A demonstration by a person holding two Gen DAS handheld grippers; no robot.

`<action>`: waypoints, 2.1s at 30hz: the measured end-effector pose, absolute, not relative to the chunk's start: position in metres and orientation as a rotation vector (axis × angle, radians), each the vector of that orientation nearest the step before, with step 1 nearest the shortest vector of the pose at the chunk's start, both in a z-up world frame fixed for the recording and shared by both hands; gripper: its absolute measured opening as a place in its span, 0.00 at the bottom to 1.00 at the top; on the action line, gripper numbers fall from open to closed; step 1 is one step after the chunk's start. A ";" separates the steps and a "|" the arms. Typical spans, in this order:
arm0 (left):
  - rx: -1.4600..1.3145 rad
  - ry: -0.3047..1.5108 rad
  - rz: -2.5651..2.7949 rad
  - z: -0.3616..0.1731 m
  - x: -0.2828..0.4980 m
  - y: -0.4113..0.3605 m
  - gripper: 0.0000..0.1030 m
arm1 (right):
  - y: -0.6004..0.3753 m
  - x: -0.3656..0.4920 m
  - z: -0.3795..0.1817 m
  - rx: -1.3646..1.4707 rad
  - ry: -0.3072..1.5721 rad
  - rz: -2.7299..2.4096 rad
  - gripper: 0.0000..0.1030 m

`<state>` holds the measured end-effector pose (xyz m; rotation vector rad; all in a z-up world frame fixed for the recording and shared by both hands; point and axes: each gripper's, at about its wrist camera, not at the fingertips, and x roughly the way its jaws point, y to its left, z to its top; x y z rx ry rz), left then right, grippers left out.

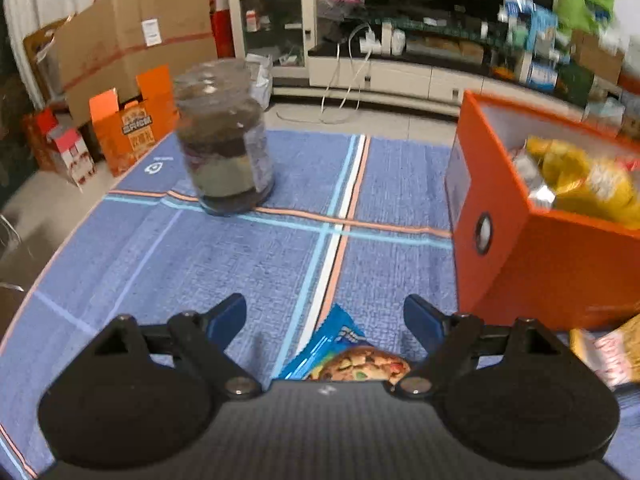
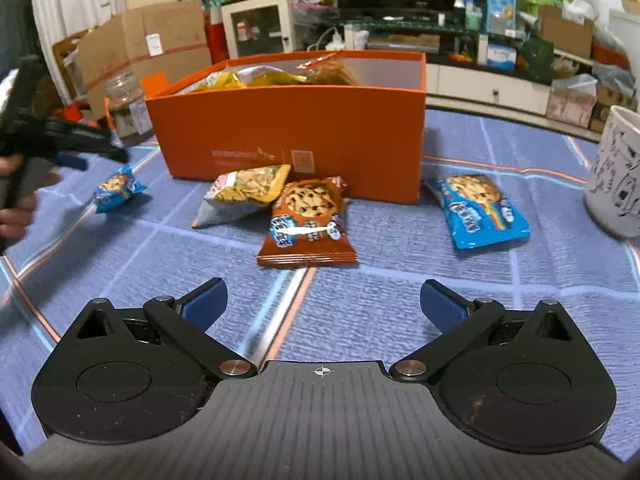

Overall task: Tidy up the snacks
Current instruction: 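Move both tools back to the remaining snacks on the table, then grasp the brown cookie packet with the right tool while the left tool grasps the blue cookie packet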

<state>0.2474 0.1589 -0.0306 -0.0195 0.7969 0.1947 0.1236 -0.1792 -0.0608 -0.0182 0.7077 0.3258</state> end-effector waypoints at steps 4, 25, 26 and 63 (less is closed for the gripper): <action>0.025 0.812 0.038 -0.036 0.236 0.140 0.72 | -0.172 0.127 -0.062 -0.045 0.716 0.322 0.94; -0.052 0.785 -0.111 -0.021 0.127 0.082 0.90 | -0.207 0.136 -0.055 0.130 0.713 0.296 0.94; -0.074 0.784 -0.098 -0.018 0.125 0.084 0.90 | -0.202 0.139 -0.054 0.126 0.708 0.304 0.94; -0.205 0.882 0.130 -0.047 0.109 0.042 0.90 | -0.163 0.094 -0.075 -0.095 0.764 0.367 0.39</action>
